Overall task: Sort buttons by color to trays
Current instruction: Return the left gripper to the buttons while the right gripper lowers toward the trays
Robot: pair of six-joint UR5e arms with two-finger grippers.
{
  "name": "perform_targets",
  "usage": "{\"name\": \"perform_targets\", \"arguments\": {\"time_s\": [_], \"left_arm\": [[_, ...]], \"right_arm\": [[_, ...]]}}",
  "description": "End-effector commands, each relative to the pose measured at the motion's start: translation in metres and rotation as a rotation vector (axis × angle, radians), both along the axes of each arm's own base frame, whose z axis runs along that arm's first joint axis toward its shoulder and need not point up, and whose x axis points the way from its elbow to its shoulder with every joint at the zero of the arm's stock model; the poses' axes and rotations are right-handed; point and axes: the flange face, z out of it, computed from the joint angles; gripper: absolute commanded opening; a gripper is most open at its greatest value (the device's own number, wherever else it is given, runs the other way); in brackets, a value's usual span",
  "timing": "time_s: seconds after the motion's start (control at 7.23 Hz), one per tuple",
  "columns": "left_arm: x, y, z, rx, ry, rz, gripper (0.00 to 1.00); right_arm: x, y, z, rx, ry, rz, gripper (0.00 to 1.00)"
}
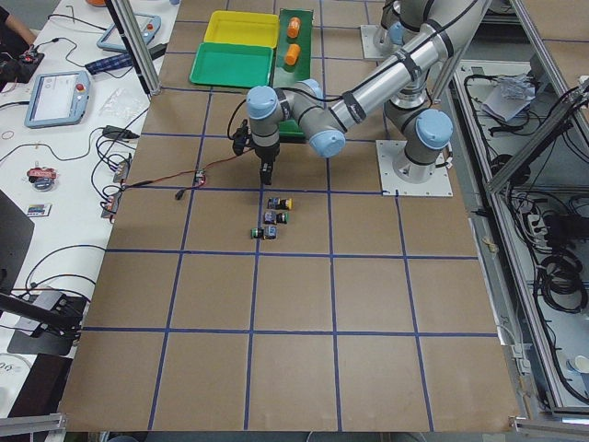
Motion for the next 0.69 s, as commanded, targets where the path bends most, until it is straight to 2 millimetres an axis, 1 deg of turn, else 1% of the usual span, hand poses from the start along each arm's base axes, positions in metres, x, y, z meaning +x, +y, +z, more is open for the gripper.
{"name": "perform_targets", "arguments": {"time_s": [0.0, 0.14, 0.28, 0.41, 0.55], "left_arm": [[0.008, -0.004, -0.031, 0.027, 0.014, 0.001, 1.00], [0.010, -0.008, -0.041, 0.026, 0.010, -0.002, 1.00], [0.016, -0.009, -0.047, 0.030, -0.007, -0.001, 1.00], [0.028, -0.012, -0.056, 0.046, -0.053, -0.006, 1.00], [0.030, -0.012, -0.063, 0.039, -0.059, -0.012, 1.00]], "right_arm": [[0.010, -0.001, -0.003, 0.004, -0.020, 0.004, 1.00], [0.019, -0.008, -0.024, 0.047, -0.017, 0.021, 1.00], [0.036, -0.009, -0.036, 0.069, -0.010, 0.055, 1.00], [0.041, -0.016, -0.044, 0.064, -0.017, 0.059, 1.00], [0.041, -0.026, -0.056, 0.071, -0.008, 0.056, 1.00]]}}
